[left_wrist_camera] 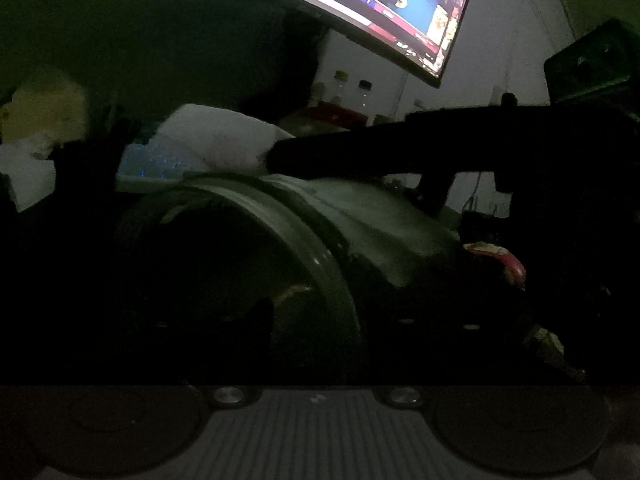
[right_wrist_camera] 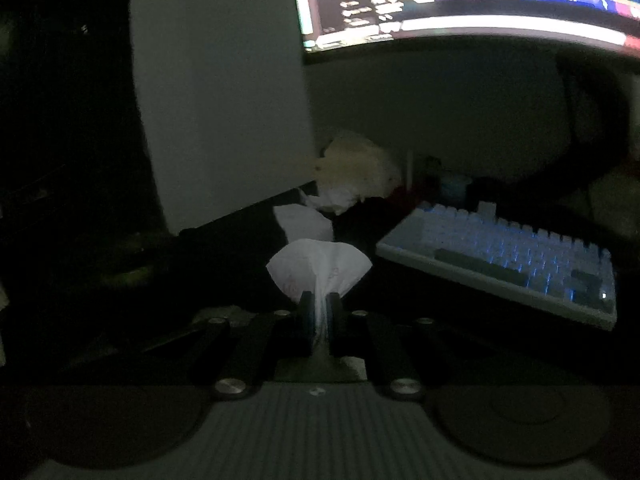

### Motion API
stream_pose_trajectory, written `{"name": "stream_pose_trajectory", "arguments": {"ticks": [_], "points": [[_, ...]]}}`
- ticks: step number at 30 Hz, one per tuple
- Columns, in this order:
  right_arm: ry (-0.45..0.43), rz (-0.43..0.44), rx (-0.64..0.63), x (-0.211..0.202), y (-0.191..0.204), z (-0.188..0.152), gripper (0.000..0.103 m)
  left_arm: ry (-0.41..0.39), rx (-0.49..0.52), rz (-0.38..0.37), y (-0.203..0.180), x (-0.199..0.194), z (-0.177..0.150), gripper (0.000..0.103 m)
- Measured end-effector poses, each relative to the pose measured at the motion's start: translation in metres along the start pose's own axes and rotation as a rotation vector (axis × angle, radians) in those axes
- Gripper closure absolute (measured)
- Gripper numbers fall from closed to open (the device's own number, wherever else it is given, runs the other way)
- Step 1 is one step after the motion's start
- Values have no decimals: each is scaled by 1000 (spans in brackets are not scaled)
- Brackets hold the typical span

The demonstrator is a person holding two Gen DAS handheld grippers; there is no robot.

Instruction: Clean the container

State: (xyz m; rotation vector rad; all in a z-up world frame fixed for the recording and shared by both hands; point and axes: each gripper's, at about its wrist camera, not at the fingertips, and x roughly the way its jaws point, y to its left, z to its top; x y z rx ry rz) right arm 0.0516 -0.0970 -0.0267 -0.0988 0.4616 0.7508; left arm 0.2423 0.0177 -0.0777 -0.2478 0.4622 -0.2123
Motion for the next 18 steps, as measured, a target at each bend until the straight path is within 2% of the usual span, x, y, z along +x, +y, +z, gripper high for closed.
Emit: {"name": "stream_pose_trajectory", "arguments": {"ticks": [5, 8, 11, 13, 15, 18], "points": [[31, -202, 87, 16, -38, 1, 94, -5, -16, 9, 9, 36, 25, 57], [16, -178, 95, 18, -32, 1, 94, -6, -17, 10, 10, 22, 19, 56], [-15, -31, 22, 12, -6, -1, 94, -6, -13, 11, 12, 1, 9, 56], [-15, 20, -6, 11, 3, 0, 94, -6, -11, 11, 12, -13, 3, 55], [-3, 4, 6, 16, -3, 2, 94, -6, -9, 12, 13, -27, -4, 55], [14, -137, 28, 24, -21, 2, 94, -6, -5, 12, 15, -47, -14, 54]]}}
